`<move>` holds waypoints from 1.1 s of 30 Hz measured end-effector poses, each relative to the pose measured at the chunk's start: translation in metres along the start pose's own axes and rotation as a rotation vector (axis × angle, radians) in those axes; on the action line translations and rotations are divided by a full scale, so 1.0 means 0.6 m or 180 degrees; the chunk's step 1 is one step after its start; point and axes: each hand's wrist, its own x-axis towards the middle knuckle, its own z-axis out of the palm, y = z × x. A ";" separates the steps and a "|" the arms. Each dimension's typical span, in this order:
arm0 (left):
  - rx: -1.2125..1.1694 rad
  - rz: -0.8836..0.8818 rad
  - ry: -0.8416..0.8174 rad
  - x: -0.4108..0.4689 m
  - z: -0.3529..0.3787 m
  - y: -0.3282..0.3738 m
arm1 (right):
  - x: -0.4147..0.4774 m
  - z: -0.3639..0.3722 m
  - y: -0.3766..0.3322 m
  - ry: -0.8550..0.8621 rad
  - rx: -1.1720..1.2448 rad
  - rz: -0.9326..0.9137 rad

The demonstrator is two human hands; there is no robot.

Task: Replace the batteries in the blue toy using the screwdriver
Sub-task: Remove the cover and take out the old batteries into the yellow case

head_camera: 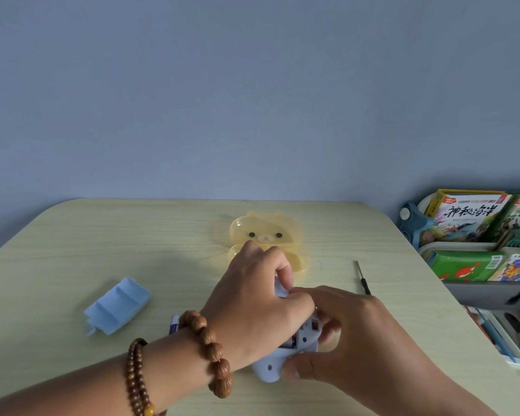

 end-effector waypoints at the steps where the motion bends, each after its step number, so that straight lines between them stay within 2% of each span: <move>1: -0.0078 0.0022 -0.0028 0.000 -0.002 0.000 | 0.000 -0.001 -0.001 -0.0002 0.0025 0.0014; 5: -0.0134 0.0291 0.0027 -0.002 -0.012 -0.009 | -0.001 -0.005 -0.004 -0.0079 0.0061 0.0047; 10: 0.0394 0.1151 0.0001 -0.010 -0.014 -0.033 | -0.002 -0.004 -0.002 -0.0035 0.0168 0.0085; 13: 0.0349 0.1344 -0.0042 -0.008 -0.016 -0.042 | -0.004 -0.007 -0.005 -0.0032 0.0292 0.0110; 15: -0.0020 0.1100 -0.0086 -0.004 -0.024 -0.037 | -0.005 -0.007 -0.007 -0.0027 0.0328 0.0136; 18: -0.0716 0.0434 -0.0248 0.012 -0.043 -0.026 | -0.004 -0.007 -0.009 -0.0027 0.0335 0.0188; 22: -0.1244 -0.0086 -0.0130 0.037 -0.070 -0.022 | -0.004 -0.006 -0.010 -0.0082 0.0263 0.0257; 25: -0.2020 -0.0575 -0.0152 0.057 -0.086 -0.031 | -0.003 -0.005 -0.012 -0.0079 0.0179 0.0240; 29: -0.2973 -0.0956 -0.0471 0.079 -0.107 -0.050 | -0.004 -0.005 -0.011 -0.0051 0.0225 0.0250; 31: -0.2930 -0.0837 -0.0606 0.083 -0.119 -0.062 | -0.004 -0.004 -0.010 -0.0054 0.0227 0.0236; 33: -0.2187 -0.0625 -0.0504 0.088 -0.127 -0.074 | -0.004 -0.003 -0.009 -0.0055 0.0221 0.0229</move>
